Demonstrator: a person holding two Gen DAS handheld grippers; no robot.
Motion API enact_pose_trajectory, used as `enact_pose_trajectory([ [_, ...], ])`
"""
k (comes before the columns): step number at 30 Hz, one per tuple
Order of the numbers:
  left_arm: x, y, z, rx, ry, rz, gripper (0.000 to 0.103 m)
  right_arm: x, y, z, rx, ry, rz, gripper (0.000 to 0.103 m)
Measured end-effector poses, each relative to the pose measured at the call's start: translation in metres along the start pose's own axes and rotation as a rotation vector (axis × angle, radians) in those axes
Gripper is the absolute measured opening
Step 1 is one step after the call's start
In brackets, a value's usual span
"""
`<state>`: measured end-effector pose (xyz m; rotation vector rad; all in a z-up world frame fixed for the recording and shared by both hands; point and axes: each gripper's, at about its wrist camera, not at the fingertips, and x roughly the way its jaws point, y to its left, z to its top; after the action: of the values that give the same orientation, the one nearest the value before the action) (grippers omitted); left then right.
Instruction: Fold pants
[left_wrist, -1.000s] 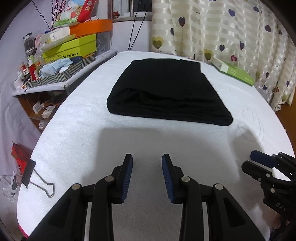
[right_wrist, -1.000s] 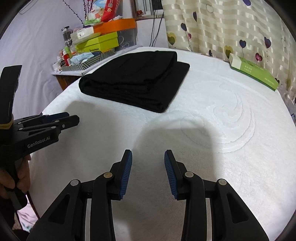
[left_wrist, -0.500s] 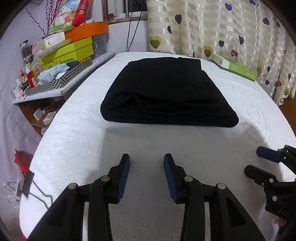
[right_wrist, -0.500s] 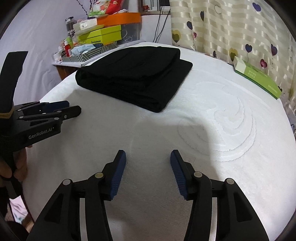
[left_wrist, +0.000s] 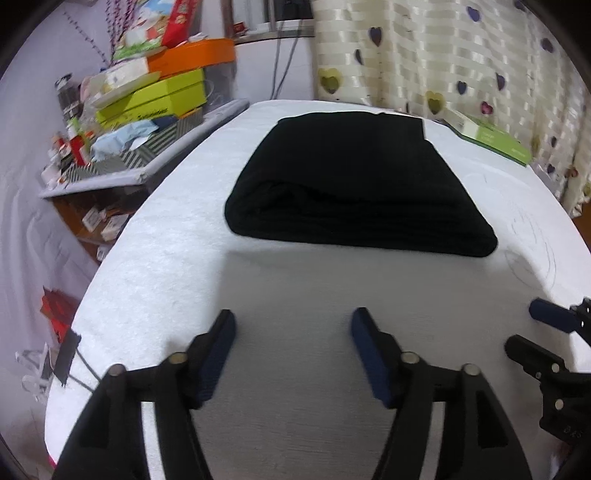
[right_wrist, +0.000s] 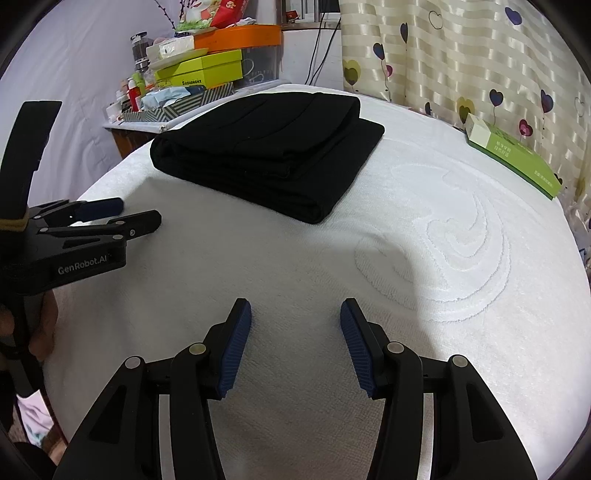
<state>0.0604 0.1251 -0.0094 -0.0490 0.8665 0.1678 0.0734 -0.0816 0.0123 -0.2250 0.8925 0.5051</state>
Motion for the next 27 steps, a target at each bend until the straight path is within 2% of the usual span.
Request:
enact_pose_trajectory([
  [27, 0.0004, -0.0015, 0.0006, -0.002, 0.001, -0.004, 0.071, 0.0002, -0.0005, -0.0001, 0.001, 0.0, 0.002, 0.052],
])
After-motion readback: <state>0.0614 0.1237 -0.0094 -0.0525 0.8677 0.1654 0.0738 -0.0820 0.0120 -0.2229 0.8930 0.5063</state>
